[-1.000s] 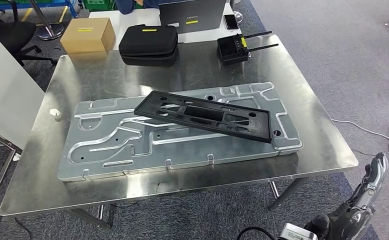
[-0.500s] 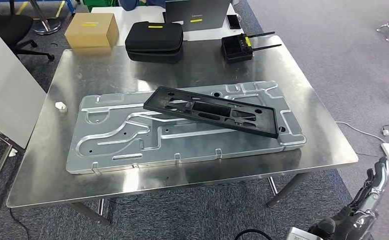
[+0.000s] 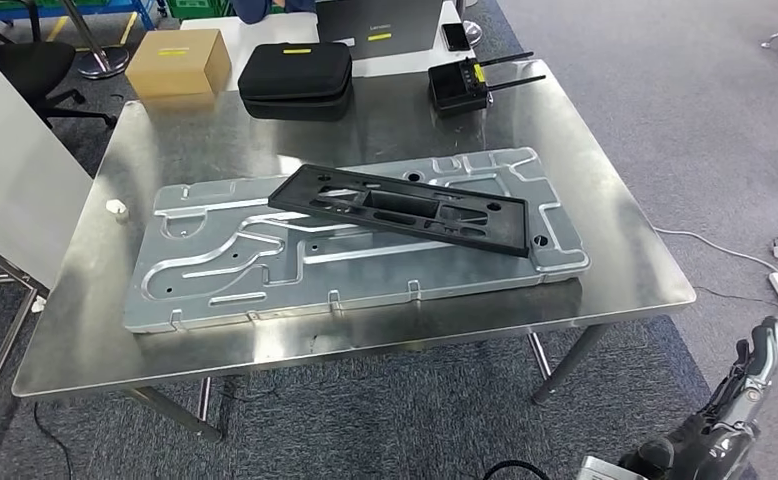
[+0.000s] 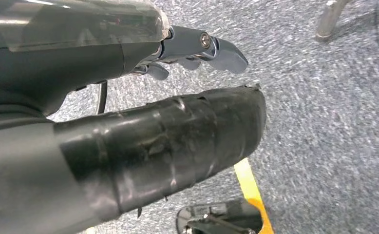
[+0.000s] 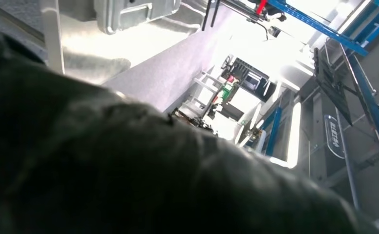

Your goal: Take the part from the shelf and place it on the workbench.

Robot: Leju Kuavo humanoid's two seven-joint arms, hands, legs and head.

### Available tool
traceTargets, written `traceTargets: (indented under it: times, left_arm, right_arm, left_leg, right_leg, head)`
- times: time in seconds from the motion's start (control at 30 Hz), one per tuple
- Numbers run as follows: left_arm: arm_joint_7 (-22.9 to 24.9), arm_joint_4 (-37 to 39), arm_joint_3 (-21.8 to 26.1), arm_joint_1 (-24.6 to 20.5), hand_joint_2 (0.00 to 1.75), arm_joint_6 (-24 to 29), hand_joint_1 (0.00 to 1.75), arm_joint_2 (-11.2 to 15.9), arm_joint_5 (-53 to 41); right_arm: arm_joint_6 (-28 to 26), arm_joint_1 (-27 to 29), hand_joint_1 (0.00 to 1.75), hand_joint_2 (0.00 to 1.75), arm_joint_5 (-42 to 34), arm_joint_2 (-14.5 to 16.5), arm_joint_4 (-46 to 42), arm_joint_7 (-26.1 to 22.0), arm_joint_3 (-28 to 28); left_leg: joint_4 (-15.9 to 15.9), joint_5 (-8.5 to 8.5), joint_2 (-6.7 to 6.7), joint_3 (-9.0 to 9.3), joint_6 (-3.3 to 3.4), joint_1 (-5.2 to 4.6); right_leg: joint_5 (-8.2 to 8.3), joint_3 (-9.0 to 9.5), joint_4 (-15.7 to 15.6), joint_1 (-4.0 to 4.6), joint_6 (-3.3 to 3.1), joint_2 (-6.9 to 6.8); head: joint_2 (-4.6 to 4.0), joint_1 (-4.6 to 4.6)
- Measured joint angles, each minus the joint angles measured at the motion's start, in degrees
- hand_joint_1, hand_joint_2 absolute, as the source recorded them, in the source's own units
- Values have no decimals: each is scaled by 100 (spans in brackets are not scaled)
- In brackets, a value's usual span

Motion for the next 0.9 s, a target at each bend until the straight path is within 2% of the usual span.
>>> traceTargets:
  times: [0.03,0.1,0.13,0.17,0.27,0.3,0.33,0.37,0.43,0.47,0.5,0.53,0.6,0.63,0.67,0.73,0.8,0.83,0.9]
  left_arm:
    - [1,0,1,0,0,0,0,2,-1]
    - [2,-3,3,-8,0,1,0,8,-1]
    - [2,-7,3,-13,0,3,0,11,-1]
    - [3,-10,3,-17,0,4,0,13,-1]
    - [8,-13,3,-4,0,3,0,9,-9]
    - [11,-14,3,-1,0,3,0,5,-13]
    - [16,-15,4,-3,0,2,0,2,-14]
    - [20,-16,4,-7,0,2,0,-1,-14]
    - [23,-17,5,-8,0,2,0,3,-14]
    - [23,-17,6,-7,0,2,0,4,-14]
    - [23,-17,6,-4,0,2,0,5,-14]
    - [23,-17,7,-3,0,2,0,5,-15]
    - [25,-17,7,-2,0,2,0,3,-17]
    - [26,-17,7,-4,0,2,0,2,-20]
    - [27,-18,7,-7,0,2,0,1,-22]
    - [31,-19,8,-11,0,3,0,2,-27]
    - [35,-20,8,-12,0,5,0,4,-30]
    - [37,-20,8,-11,0,5,0,7,-31]
    - [39,-20,8,-9,0,8,0,9,-34]
  right_arm:
    - [0,7,0,0,-4,0,0,-4,0]
    - [0,15,0,0,-13,0,0,-11,0]
    - [-1,18,0,0,-16,0,0,-15,0]
    - [0,20,0,0,-20,0,0,-19,0]
    - [0,35,0,0,-32,0,-10,-31,0]
    - [0,45,0,0,-39,0,-21,-35,0]
    - [0,54,0,0,-45,0,-32,-40,0]
    - [0,62,0,0,-50,0,-40,-44,0]
    - [-1,73,0,0,-60,0,-44,-47,0]
    - [-1,77,0,0,-63,0,-44,-47,0]
    - [-1,81,0,0,-65,0,-44,-47,0]
    - [-1,83,0,0,-66,0,-44,-47,0]
    - [-1,82,0,0,-66,0,-44,-47,0]
    - [-1,81,0,0,-66,0,-44,-47,-1]
    - [-1,81,0,0,-67,0,-45,-47,-1]
    - [-2,86,0,0,-69,0,-46,-47,-3]
    - [-1,90,0,0,-71,3,-46,-47,-4]
    - [0,90,0,0,-71,7,-46,-47,-4]
    - [0,90,0,0,-74,22,-44,-47,-5]
  left_leg:
    - [-199,113,0,157,17,-3]
    - [-948,377,0,621,78,-23]
    - [-1245,457,-1,781,110,-39]
    - [-1420,492,-1,860,138,-55]
    - [-1502,575,6,830,212,-52]
    - [-1526,625,16,812,245,-34]
    - [-1552,678,27,784,280,-14]
    - [-1563,726,39,744,308,-5]
    - [-1559,797,48,646,335,-9]
    - [-1553,827,51,599,333,-11]
    - [-1545,853,52,559,326,-12]
    - [-1532,873,51,525,316,-10]
    - [-1493,902,45,473,283,-10]
    - [-1468,914,42,452,259,-17]
    - [-1452,928,41,435,229,-25]
    - [-1452,971,40,414,153,-34]
    - [-1418,939,34,374,81,-21]
    - [-1300,823,30,315,54,-15]
    - [-724,383,23,84,17,-4]
  right_leg:
    - [15,-43,25,8,6,2]
    - [42,-102,75,25,32,5]
    - [56,-120,96,32,55,6]
    - [74,-132,109,37,84,4]
    - [133,-152,107,35,181,5]
    - [81,-179,151,33,213,14]
    - [-55,-242,289,29,242,23]
    - [-268,-345,547,13,269,31]
    - [-729,-590,1255,-19,325,33]
    - [-847,-649,1513,-36,348,33]
    - [-854,-609,1576,-50,363,32]
    - [-753,-445,1395,-65,370,31]
    - [-470,74,607,-82,355,31]
    - [-372,275,257,-73,333,34]
    - [-331,377,52,-59,306,36]
    - [-296,370,-19,-24,238,40]
    - [-221,334,-47,-39,143,29]
    - [-177,305,-65,-51,90,21]
    - [-98,210,-72,-54,20,3]
  head:
    - [0,-1]
    - [0,0]
    - [0,1]
    - [0,2]
    - [0,3]
    - [0,9]
    - [0,15]
    - [0,22]
    - [0,28]
    - [0,29]
    - [0,28]
    - [0,29]
    - [0,29]
    - [0,28]
    - [0,27]
    - [0,25]
    - [0,25]
    - [0,23]
    - [0,18]
